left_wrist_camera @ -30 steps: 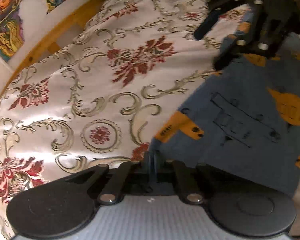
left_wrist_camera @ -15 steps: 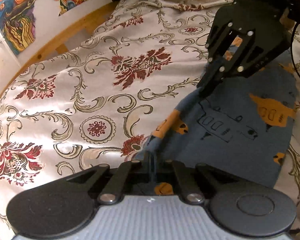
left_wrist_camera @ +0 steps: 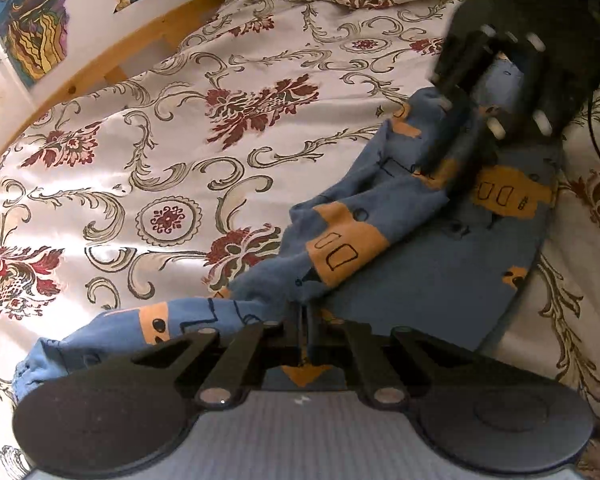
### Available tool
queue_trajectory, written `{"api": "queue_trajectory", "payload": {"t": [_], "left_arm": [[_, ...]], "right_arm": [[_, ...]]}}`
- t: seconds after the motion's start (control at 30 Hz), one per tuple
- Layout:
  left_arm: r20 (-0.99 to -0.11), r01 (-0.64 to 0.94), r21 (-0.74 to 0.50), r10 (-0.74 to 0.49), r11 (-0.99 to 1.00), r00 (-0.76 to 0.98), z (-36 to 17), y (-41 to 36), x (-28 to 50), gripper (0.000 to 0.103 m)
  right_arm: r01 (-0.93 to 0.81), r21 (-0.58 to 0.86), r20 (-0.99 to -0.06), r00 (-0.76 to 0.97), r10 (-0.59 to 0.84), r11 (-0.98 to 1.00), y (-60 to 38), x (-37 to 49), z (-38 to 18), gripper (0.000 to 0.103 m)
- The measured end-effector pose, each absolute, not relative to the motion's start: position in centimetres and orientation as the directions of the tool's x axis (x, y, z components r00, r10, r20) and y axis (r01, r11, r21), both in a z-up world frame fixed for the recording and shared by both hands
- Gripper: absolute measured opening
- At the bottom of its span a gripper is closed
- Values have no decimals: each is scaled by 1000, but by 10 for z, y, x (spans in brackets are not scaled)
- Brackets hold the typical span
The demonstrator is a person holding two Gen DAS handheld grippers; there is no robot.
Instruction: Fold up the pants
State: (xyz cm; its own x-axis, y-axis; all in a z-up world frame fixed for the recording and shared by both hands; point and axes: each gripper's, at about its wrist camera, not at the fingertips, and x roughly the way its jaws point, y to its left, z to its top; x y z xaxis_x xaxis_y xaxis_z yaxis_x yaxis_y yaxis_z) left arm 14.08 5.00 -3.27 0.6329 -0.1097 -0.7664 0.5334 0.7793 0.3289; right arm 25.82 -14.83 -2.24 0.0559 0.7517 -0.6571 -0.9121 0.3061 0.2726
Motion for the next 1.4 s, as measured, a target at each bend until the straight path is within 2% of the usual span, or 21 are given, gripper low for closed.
{"api": "queue_trajectory", "payload": {"t": [0.13,0.27,0.33,0.47,0.53,0.57,0.6,0.67,0.7,0.8,0.83,0.9,1.0,1.2,1.3,1.33,1.37,1.4], "left_arm": [[-757,525,343,-101,779,645,-29,48,136,3],[-757,517,323,-112,793,644,-24,47,134,3],[-766,494,251,-141,833,628,-19,52,137,6],[-775,329,-27,-227,944,589,-14,78,147,12],[-768,220,-167,-267,961,582,-17,91,152,30],[-763,180,-206,-273,962,586,-18,96,153,50],[-756,158,-210,-263,965,599,-20,98,153,61],[-753,175,-141,-220,974,620,-22,92,151,64],[-761,199,-91,-197,976,618,-25,87,150,67],[-793,276,89,-100,957,601,-38,68,148,68],[-792,293,111,-93,950,604,-40,65,145,68],[-799,305,107,-101,946,593,-41,64,144,60],[-811,321,102,-108,941,576,-39,63,143,54],[-831,336,87,-118,938,544,-40,72,129,56],[-838,327,64,-127,943,530,-31,78,123,57],[-835,318,50,-134,947,533,-26,80,123,57],[-824,309,36,-147,950,547,-19,82,123,59],[-804,305,22,-165,952,571,-13,83,122,63]], "right_arm": [[-782,510,-618,-44,785,358,-132,305,-30,29],[-653,642,-605,-108,789,403,-111,336,-51,30],[-558,723,-581,-169,796,408,-104,345,-63,30],[-427,791,-554,-196,809,438,-98,353,-77,32],[-343,819,-541,-188,820,461,-97,359,-83,33],[-302,825,-542,-182,820,478,-96,361,-87,32],[-280,825,-546,-175,819,491,-95,363,-89,26],[-271,818,-555,-139,820,508,-94,363,-89,7],[-278,817,-551,-121,826,505,-95,364,-87,7],[-295,832,-503,-48,863,469,-104,373,-72,5],[-307,833,-487,-12,873,461,-108,378,-64,5],[-349,816,-476,44,878,460,-113,392,-47,5],[-407,773,-518,37,854,487,-105,403,-43,5],[-466,651,-658,46,751,599,-89,424,-75,8],[-478,637,-649,91,755,605,-110,432,-60,17],[-514,615,-648,102,755,598,-117,427,-47,17],[-562,592,-642,105,760,578,-126,416,-33,18],[-589,594,-629,83,773,547,-133,404,-24,24]]}}
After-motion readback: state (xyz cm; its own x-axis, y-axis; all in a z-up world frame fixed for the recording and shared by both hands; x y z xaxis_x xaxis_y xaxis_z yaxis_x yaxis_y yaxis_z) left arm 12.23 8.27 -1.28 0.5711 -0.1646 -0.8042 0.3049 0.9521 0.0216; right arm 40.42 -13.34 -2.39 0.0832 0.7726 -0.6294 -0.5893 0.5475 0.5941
